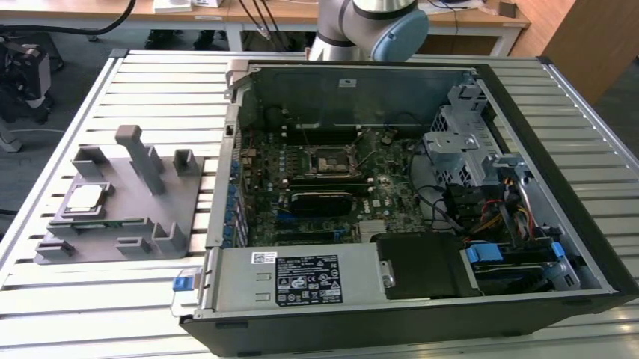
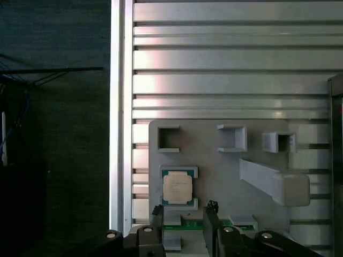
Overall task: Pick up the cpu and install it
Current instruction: 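Pick up the cpu and move it towards the insertion slot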
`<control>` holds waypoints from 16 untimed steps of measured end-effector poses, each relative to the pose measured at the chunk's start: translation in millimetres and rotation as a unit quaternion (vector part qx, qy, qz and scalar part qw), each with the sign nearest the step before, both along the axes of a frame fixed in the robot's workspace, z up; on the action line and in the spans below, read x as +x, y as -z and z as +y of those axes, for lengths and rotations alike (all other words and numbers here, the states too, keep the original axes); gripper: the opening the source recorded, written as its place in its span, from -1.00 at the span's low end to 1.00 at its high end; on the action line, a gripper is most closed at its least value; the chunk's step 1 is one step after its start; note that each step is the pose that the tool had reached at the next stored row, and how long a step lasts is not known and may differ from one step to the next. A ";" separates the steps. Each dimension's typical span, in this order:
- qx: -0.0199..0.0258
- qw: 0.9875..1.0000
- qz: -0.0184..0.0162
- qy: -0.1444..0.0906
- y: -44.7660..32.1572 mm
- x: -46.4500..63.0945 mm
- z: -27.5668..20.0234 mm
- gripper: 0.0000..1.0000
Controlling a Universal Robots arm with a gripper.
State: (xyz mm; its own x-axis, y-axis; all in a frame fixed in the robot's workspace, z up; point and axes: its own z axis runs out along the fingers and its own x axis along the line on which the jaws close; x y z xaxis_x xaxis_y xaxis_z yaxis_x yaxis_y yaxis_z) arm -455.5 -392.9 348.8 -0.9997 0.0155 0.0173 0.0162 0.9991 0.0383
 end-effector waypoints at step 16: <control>-0.001 1.000 0.000 0.000 6.3 0.0 0.0 -0.06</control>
